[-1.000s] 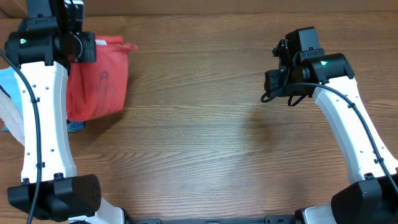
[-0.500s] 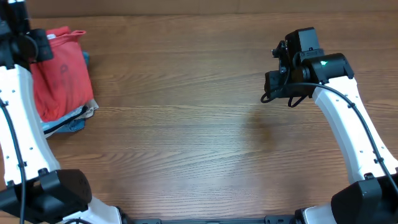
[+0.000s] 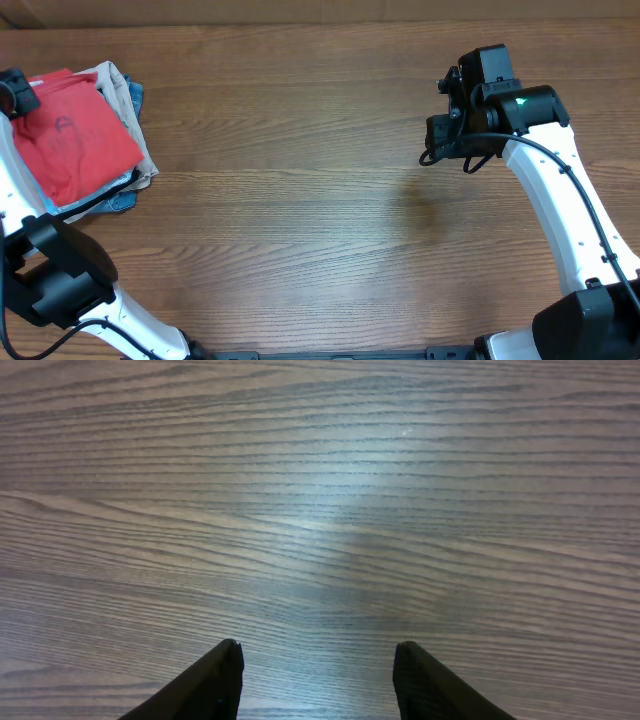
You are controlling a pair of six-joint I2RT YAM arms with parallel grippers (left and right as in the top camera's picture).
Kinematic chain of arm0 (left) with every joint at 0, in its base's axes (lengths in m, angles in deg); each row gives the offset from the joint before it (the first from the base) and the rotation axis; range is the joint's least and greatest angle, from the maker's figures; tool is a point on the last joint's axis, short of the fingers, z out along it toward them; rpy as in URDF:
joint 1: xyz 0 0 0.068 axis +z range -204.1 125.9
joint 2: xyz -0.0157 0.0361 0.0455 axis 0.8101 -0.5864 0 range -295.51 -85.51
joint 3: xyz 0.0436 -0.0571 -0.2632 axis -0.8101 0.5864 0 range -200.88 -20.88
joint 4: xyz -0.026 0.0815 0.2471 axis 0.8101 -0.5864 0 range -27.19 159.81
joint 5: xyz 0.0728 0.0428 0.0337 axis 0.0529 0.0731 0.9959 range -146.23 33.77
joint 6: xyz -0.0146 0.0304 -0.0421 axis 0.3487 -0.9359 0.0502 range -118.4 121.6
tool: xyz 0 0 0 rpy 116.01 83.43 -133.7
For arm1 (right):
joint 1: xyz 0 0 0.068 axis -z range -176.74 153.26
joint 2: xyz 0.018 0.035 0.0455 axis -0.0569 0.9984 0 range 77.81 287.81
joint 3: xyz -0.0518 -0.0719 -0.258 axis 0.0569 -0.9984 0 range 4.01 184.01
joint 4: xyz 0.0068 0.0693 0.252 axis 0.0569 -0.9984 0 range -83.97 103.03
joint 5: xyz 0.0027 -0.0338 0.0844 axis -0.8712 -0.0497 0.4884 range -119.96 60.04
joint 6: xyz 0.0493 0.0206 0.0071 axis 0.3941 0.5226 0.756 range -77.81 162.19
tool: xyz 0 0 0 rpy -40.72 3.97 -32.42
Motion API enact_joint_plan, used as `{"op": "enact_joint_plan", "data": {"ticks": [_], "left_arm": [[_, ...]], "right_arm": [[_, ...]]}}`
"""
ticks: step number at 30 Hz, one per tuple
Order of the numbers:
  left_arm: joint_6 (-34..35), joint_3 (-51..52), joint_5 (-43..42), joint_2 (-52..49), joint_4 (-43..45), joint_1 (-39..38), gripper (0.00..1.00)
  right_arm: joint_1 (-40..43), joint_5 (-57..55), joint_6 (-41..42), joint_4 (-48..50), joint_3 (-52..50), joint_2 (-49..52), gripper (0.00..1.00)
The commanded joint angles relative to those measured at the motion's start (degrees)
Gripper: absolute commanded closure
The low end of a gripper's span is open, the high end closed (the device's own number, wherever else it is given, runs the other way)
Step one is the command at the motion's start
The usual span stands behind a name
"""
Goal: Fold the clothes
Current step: 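Lower the red bundle onto the clothes stack and open the left gripper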
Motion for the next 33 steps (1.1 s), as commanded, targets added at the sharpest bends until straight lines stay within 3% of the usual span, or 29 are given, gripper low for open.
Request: {"op": "enact_joint_plan", "data": {"ticks": [1,5,6,7,8,10,14,22,29,33], "left_arm": [[0.59,-1.51,-0.68,-1.77,2.54,1.09,0.88],[0.57,-1.51,-0.66,-3.67,4.52,1.66,0.87],[0.57,-1.51,-0.66,-4.24,4.81,1.73,0.82],[0.55,-1.51,-0.61,-4.59,4.92,1.84,0.72],[0.57,-1.51,-0.52,-5.11,5.05,1.9,0.53],[0.83,-1.51,0.48,-5.77,5.22,2.38,0.0],[10.56,-1.68,8.09,-5.62,3.41,4.17,0.0],[14.16,-5.2,0.5,-2.84,-2.91,6.62,0.0],[14.03,-7.98,-15.58,3.17,-4.79,4.57,0.0],[7.26,-7.98,-28.22,4.72,-7.45,1.14,0.0]], "right_arm": [[0.15,-0.15,0.07,-0.13,1.22,-1.18,0.48],[0.15,-0.09,0.09,-0.55,1.22,-1.18,0.48],[0.15,-0.09,0.09,-0.63,1.22,-1.18,0.48],[0.15,-0.09,0.09,-0.7,1.22,-1.18,0.48],[0.15,-0.07,0.09,-0.79,1.22,-1.18,0.48],[0.15,-0.07,0.09,-0.94,1.22,-1.18,0.48],[0.15,-0.09,0.07,-1.55,1.22,-1.18,0.48],[0.17,-0.11,0.04,-1.92,1.2,-1.18,0.48],[0.15,-0.09,0.07,-2.01,1.2,-1.18,0.48],[0.15,-0.09,0.04,-1.62,1.2,-1.18,0.47]]}}
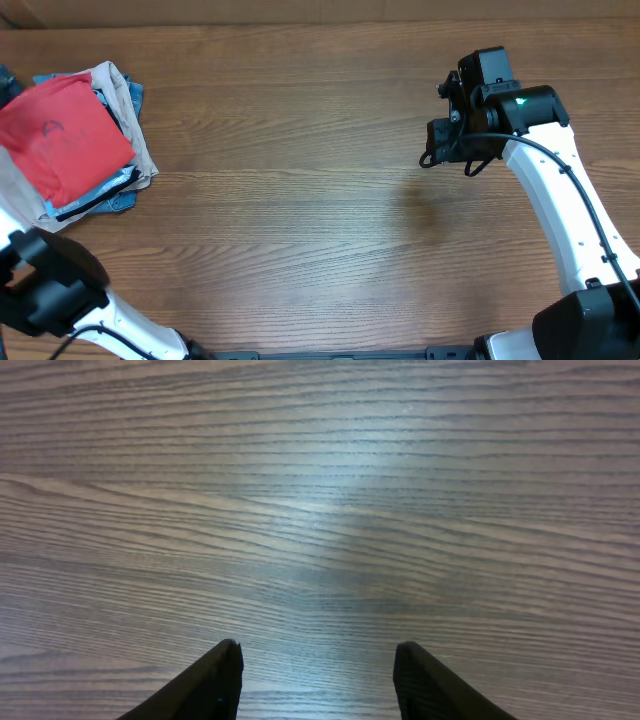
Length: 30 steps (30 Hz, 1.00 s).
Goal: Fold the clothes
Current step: 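Lower the red bundle onto the clothes stack and open the left gripper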
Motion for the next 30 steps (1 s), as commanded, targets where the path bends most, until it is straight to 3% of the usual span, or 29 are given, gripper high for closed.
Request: {"op": "enact_joint_plan", "data": {"ticks": [1,6,23,30], "left_arm": [[-5.84,-1.64,-15.28,3.32,-2.29,-3.56,0.0],[-7.45,-1.16,-29.44,-0.5,-3.23,-4.07,0.0],[-7.26,-1.16,-22.21,-18.67,8.31,0.46,0.0],[-7.23,-1.16,-22.21,-22.16,8.52,1.51,0.0]], "right_arm": [[0.17,-0.11,0.04,0.26,1.2,-1.18,0.47],[0.2,-0.11,0.02,-0.15,1.2,-1.18,0.47],[0.2,-0.11,0.04,-1.88,1.2,-1.18,0.47],[0.17,-0.11,0.04,-1.9,1.2,-1.18,0.47]]}}
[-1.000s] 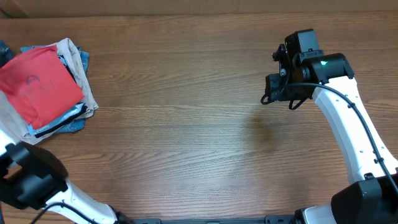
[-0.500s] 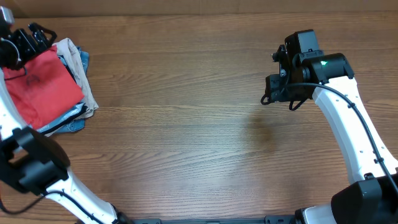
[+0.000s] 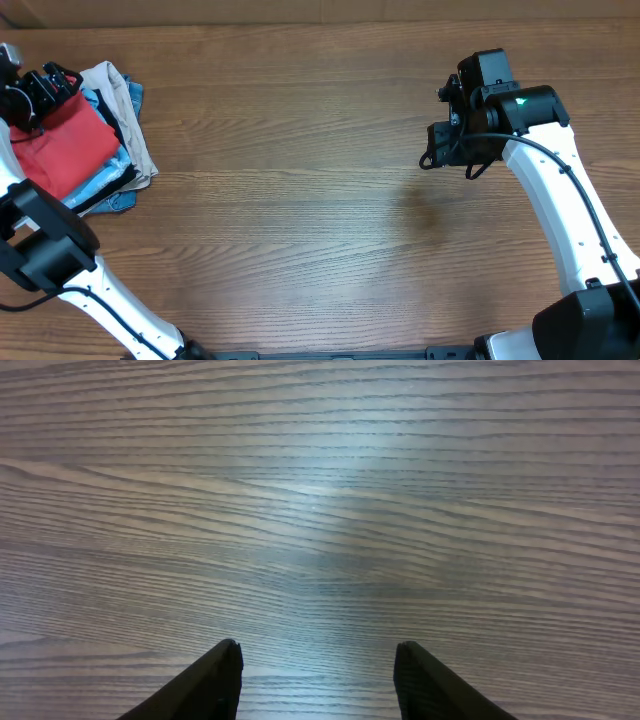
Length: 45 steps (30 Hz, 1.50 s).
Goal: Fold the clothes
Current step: 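Lower the red bundle onto the clothes stack and open the left gripper, then lift the left gripper off the stack and pull it back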
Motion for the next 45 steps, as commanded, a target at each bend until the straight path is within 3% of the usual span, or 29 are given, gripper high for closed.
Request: {"op": "enact_joint_plan", "data": {"ticks": [1,3,8,13,18,20,29,35,40,45], "left_arm": [[-0.98,-0.26,2.12,-3.28,-0.72,1.14,0.0],[-1.03,-0.37,0.5,-3.19,-0.52,1.14,0.0],[-0.7,-3.93,-12.5,-2.49,-0.68,1.6,0.0],[0.11,-12.17,-5.55,1.73,-8.2,-0.09,0.0],[-1.7,-16.83,3.08,9.29,-15.5,-5.01,0.0],[-1.68,-16.9,7.13,12.61,-17.44,-7.72,0.0],[-1.25,-16.9,31.28,19.26,-30.93,-24.24,0.0],[-1.4,-16.87,32.41,18.82,-41.27,-31.08,0.0],[0.46,-16.87,32.87,18.91,-49.11,-32.33,0.0],[1.6,-16.81,32.7,19.76,-51.39,-32.35,0.0]], "right_arm": [[0.2,-0.11,0.07,0.09,1.2,-1.18,0.47],[0.2,-0.13,0.04,0.11,1.2,-1.18,0.47],[0.2,-0.13,0.07,0.31,1.2,-1.18,0.47],[0.2,-0.02,0.44,1.75,1.2,-1.18,0.42],[0.26,3.91,0.74,5.77,1.22,-1.18,0.18],[0.26,5.42,0.74,8.2,1.22,-1.18,0.0],[1.68,7.72,0.74,24.83,1.31,-1.18,0.0],[7.32,9.4,4.24,23.17,1.33,-1.18,0.0],[13.03,11.63,7.8,15.8,1.31,-1.4,0.03],[14.88,10.34,8.04,12.57,-0.15,-3.32,0.06]]}}
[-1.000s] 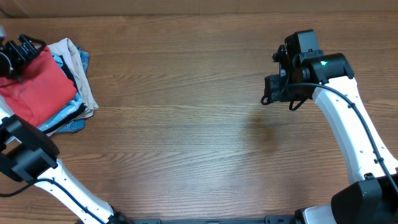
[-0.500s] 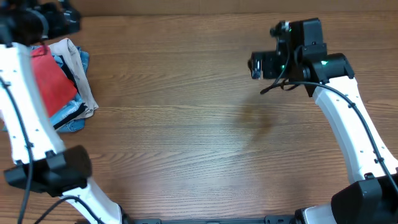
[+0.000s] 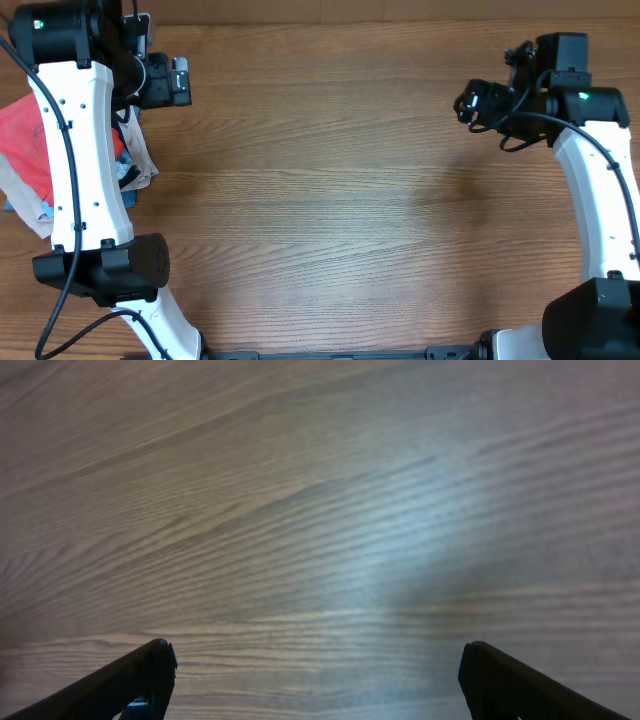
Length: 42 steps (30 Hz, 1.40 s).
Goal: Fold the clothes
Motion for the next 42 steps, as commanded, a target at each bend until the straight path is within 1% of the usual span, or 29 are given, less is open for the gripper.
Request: {"op": "enact_joint_plan", "data": {"ticks": [1,3,5,8,10,13,15,17,20,24,29,34,38,42], "left_arm": [[1.22,-0.09,0.92,1.11,-0.2,-0.17,0.0],[1.07,0.76,0.96,2.47,-0.2,-0.66,0.0],[1.01,3.08,0.9,4.55,-0.2,-1.55,0.0],[0.81,10.47,2.64,9.55,0.22,-4.31,0.0],[1.03,17.9,5.01,14.47,3.08,-6.54,0.0],[-0.17,30.21,5.14,23.61,10.84,-9.51,0.0],[-0.5,39.3,5.22,30.95,17.27,-11.28,0.0],[-0.46,48.39,5.25,38.77,23.93,-12.26,0.0],[0.48,61.13,7.15,50.58,32.85,-12.22,0.0],[3.19,75.06,13.81,63.12,41.64,-11.56,0.0],[3.26,82.58,14.64,67.93,44.74,-11.56,0.0],[3.28,85.11,14.05,66.84,42.95,-11.61,0.0],[3.26,85.33,14.05,65.05,40.83,-11.61,0.0],[3.28,85.33,14.05,63.17,40.74,-11.61,0.0]], "right_arm": [[0.07,-1.9,1.99,-0.83,-1.11,-4.15,0.06],[0.07,-5.05,3.15,-1.6,-3.39,-6.38,0.06],[0.07,-5.49,3.1,-1.14,-6.75,-9.46,0.06],[0.07,-5.51,3.13,0.72,-12.87,-15.34,0.05],[0.04,-5.49,3.1,3.26,-17.62,-20.24,0.05],[0.04,-5.7,2.86,8.55,-25.2,-28.81,0.05],[0.04,-5.68,2.93,11.87,-29.92,-34.73,0.0],[0.04,-6.19,4.02,13.86,-33.7,-40.26,0.0],[0.07,-7.69,4.22,13.35,-36.54,-45.13,0.0],[0.07,-7.82,4.2,10.95,-37.03,-46.86,0.0],[0.04,-7.85,4.17,10.64,-37.03,-45.86,0.0],[0.04,-7.82,4.17,10.64,-37.03,-43.8,0.0],[0.04,-7.82,4.17,10.64,-37.03,-41.27,0.0],[0.07,-7.85,4.17,10.64,-37.03,-38.01,0.0]]}}
